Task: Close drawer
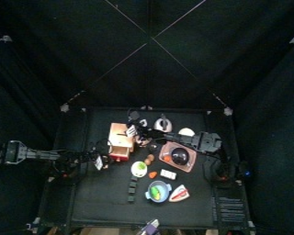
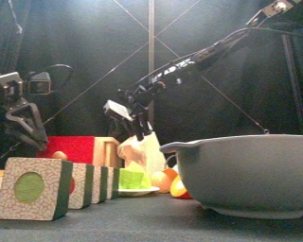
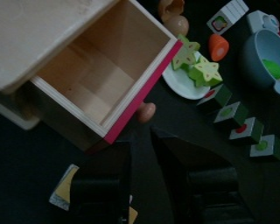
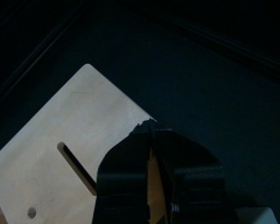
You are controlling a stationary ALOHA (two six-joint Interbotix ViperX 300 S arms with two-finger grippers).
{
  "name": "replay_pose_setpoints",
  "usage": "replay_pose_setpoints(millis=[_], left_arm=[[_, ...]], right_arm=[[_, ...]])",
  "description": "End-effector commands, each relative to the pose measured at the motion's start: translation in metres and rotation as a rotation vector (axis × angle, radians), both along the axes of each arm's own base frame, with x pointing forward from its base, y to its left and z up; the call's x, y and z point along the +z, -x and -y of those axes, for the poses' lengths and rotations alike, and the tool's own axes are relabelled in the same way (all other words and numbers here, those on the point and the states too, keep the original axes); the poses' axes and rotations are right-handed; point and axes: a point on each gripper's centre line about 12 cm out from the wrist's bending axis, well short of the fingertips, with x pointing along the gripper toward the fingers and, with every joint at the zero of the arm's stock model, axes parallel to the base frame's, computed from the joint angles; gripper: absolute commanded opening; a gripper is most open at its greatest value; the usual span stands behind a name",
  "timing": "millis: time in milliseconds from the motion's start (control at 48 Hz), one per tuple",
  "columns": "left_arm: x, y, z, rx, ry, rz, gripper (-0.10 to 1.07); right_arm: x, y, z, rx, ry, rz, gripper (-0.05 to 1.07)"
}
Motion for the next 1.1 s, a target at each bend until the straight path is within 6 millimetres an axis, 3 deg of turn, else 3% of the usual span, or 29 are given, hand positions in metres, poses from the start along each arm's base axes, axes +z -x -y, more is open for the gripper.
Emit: replay_pose_setpoints(millis=[0, 354, 500, 646, 750, 1083], left_arm=[[0.011, -0.01, -0.01, 0.025, -0.029, 0.037, 0.65], [0.013, -0.023, -0.036, 0.108, -0.066, 0.03, 0.65], [0.017, -0.022, -0.036, 0.105, -0.078, 0.05, 0.65], [0.042, -0.016, -0.024, 0.03, -0.141, 0.134, 0.65], [0.053, -0.01, -0.012, -0.024, -0.163, 0.19, 0.65], [0.049, -0.005, -0.008, -0.034, -0.156, 0.183, 0.65]], right_arm=[[0.016, 0.001, 0.002, -0.002, 0.01, 0.03, 0.35], [0.017, 0.002, -0.001, 0.002, 0.011, 0.027, 0.35], [0.02, 0.002, -0.002, 0.005, 0.013, 0.034, 0.35], [0.037, 0.004, -0.002, 0.008, 0.034, 0.056, 0.35], [0.06, 0.005, -0.004, 0.023, 0.081, 0.085, 0.35], [0.097, 0.009, -0.02, 0.057, 0.132, 0.135, 0.35]])
